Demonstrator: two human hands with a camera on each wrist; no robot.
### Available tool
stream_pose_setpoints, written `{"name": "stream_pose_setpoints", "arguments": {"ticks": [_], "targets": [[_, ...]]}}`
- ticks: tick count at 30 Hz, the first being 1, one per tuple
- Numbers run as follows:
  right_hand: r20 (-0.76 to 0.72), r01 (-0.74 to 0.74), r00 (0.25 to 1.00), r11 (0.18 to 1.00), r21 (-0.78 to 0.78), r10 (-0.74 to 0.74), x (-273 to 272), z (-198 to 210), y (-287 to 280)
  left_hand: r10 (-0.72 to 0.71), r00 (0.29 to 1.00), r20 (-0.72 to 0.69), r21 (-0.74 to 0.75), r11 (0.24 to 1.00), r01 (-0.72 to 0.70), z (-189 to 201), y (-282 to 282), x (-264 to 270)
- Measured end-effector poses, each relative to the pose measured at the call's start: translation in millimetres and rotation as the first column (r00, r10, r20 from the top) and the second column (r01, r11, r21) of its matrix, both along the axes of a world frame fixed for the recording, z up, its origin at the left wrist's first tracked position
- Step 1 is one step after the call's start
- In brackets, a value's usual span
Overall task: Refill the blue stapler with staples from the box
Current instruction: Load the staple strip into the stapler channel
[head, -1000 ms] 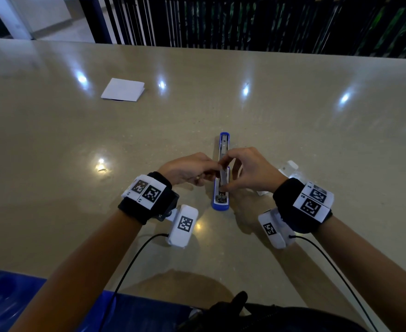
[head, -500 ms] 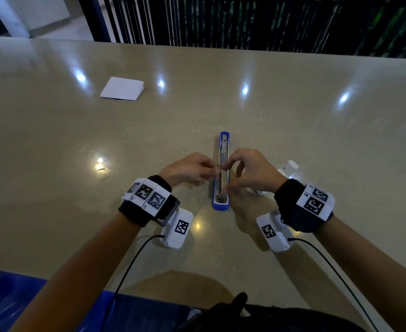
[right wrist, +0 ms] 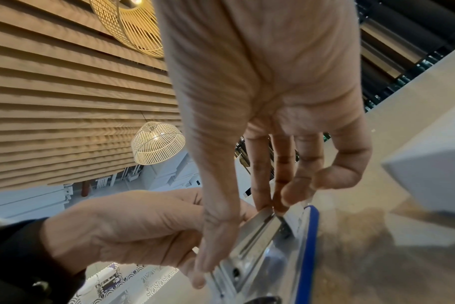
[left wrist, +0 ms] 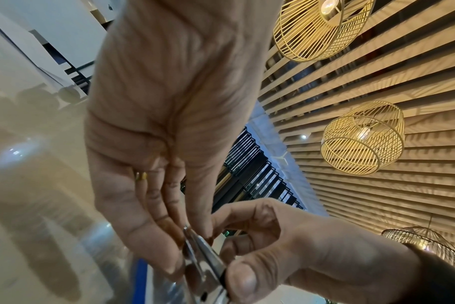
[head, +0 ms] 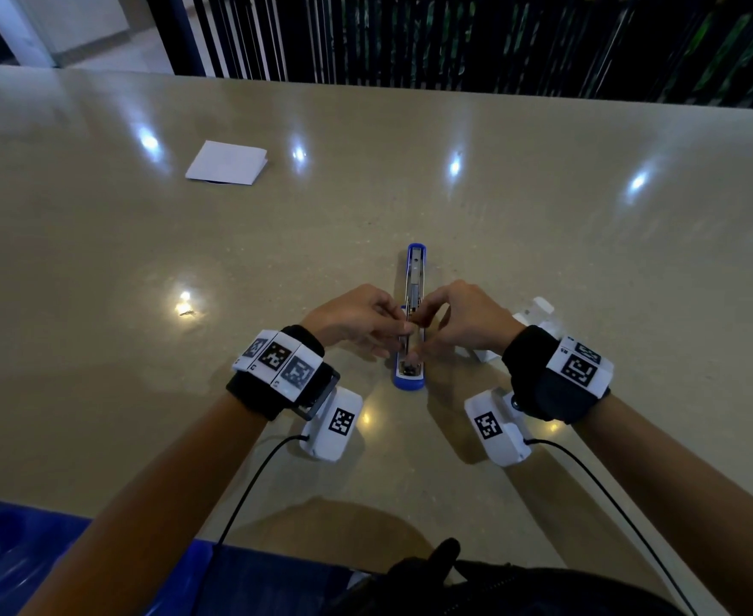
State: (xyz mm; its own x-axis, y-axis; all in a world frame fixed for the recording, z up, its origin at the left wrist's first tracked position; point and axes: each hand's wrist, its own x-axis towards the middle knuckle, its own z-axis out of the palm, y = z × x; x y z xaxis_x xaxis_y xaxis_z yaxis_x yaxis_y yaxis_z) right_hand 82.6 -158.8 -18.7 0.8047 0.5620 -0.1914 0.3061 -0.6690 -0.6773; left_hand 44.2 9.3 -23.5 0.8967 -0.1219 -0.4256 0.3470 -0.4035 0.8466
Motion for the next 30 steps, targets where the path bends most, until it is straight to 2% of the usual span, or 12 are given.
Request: {"name": "stream_pose_setpoints", "arguments": {"ticks": [26,30], "targets": [[0.031,0.001,1.000,0.999,0.041,-0.002,-3.4,2.1,-0.4,-0.003,1.000,-0.008,-0.005,1.000,0.003,2.3,0.2,3.8],[0.001,0.000,1.000,0.999,0.039,0.000,-2.8,2.1,-1.5,0.000,1.000,-0.013,0.002,1.000,0.000,1.5,-1.3,5.2]]}}
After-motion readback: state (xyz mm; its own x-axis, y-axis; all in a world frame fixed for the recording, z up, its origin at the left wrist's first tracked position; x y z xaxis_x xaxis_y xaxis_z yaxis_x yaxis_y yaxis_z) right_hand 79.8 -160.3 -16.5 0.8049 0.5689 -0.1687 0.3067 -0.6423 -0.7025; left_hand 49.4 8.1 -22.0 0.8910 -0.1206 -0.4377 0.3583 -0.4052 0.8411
